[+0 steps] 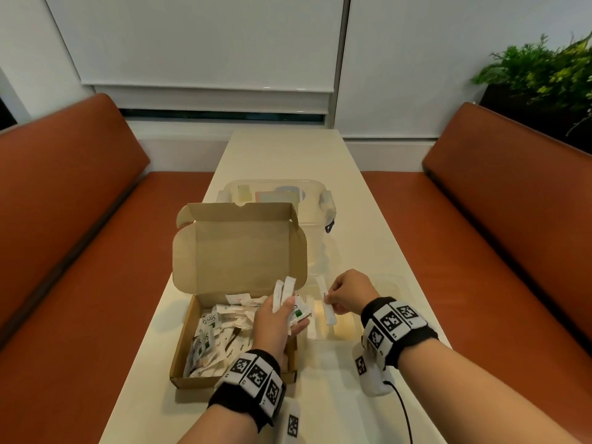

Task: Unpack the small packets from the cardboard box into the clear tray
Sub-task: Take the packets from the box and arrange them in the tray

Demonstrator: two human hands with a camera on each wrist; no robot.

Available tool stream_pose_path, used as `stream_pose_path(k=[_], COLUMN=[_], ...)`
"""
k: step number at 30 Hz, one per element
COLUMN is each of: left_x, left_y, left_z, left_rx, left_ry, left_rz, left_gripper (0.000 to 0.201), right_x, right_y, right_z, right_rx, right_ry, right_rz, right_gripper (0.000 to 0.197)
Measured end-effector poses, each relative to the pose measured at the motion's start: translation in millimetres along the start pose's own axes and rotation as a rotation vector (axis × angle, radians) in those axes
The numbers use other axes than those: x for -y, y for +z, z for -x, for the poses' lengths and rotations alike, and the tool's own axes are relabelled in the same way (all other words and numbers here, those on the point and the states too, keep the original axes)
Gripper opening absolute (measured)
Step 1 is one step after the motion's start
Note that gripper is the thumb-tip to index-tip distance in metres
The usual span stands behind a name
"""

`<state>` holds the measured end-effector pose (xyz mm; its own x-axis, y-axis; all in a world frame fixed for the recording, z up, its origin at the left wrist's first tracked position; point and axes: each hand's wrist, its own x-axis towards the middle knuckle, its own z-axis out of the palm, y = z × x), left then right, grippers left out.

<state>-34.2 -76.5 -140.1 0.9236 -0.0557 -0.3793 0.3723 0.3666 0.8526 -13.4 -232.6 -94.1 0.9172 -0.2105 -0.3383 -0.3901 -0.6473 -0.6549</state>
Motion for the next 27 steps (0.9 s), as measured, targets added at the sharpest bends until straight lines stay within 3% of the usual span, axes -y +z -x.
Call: stream_pose_path(k=[2,7,9,10,12,17,27], left_x=[-2,-7,-8,-8,-7,-1,-5], left_y=[-5,-16,-20,-22,-26,-28,-32], left_z=[-1,1,2,3,3,0,0], left_rx=[-0.025,-0.052,-0.047,-0.040,-0.029,-0.026,0.030], left_ry=[0.017,0.025,0.025,0.026,0.039,0.068,0.024], left_rz=[0.030,0.027,0.008,-0.002,-0.033,-0.175,-0.063], left_gripper=[0.024,0.018,0.015,0.015,0.016,0.014,0.015], right_x=[2,8,7,6,3,3,-4], right_y=[9,32,37,39,45,51,60], right_z=[-3,-9,-13,-13,-15,-17,-19], right_rx=[-0.014,-0.070,-0.065,-0.065,-0.074,-0.098,-0.055], right_ry=[0.041,0.078,0.071,0.065,0.048,-0.004,-0.072], right_rz=[0.177,0.378,0.432,0.440,0.455,0.465,0.599], right_gripper=[0.004,0.026,0.014,0.009,0.023,0.028,0.028])
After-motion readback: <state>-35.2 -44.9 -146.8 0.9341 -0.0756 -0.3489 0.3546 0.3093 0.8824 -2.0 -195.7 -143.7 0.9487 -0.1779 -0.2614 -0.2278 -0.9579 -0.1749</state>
